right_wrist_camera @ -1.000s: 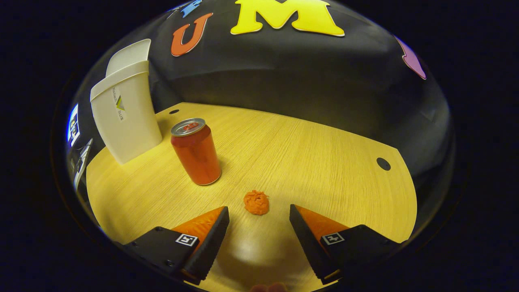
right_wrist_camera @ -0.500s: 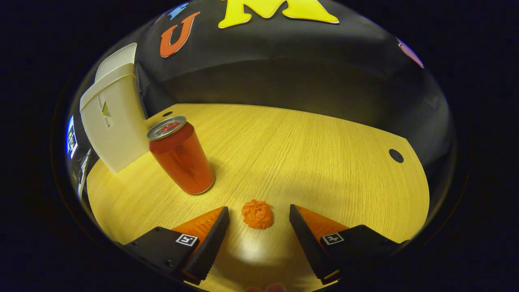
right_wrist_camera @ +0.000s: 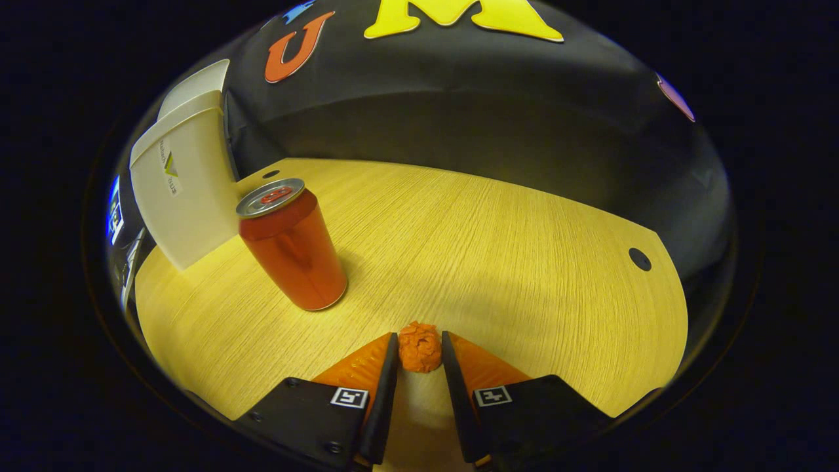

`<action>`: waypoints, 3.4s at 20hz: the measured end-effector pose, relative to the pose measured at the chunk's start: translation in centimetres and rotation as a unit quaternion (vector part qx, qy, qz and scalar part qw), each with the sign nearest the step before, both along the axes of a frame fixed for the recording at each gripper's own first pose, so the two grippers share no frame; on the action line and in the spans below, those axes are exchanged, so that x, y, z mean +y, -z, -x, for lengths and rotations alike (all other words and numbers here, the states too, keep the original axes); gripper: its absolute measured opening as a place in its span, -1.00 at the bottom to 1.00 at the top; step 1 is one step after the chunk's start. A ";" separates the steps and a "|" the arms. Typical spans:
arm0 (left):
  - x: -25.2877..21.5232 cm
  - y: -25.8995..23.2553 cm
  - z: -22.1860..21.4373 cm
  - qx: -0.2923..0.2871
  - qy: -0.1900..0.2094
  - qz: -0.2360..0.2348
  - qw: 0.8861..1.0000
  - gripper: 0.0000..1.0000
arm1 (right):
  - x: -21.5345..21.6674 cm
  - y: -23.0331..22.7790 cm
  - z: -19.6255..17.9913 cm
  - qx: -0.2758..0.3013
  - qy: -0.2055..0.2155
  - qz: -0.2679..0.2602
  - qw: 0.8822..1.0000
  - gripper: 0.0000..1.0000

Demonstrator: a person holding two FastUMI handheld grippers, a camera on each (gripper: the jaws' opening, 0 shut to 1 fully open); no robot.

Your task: Press the lid of the desktop garbage bin to open it, pick up the crumpled paper on the desktop and throw it into the bin, then pick up the pop can on the desktop and drop it into the bin, and finally close the garbage bin lid.

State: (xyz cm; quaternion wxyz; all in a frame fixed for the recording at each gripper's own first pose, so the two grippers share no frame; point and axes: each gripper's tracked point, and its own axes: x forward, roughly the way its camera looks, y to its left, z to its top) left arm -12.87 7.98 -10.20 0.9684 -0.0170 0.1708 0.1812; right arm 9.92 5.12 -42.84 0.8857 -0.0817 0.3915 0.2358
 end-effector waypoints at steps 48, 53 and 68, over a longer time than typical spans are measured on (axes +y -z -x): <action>21.0 1.3 6.9 -0.053 -0.070 0.039 0.995 0.93 | 42.0 -30.1 7.1 -0.139 -0.194 -0.103 0.966 -0.58; 20.8 1.5 7.0 -0.053 -0.072 0.043 0.995 0.93 | 41.5 -29.1 6.3 -0.135 -0.190 -0.091 0.968 -0.20; 15.8 -1.6 2.4 -0.082 0.006 0.014 0.997 0.93 | 34.7 -37.2 7.4 -0.193 -0.161 -0.154 0.955 0.43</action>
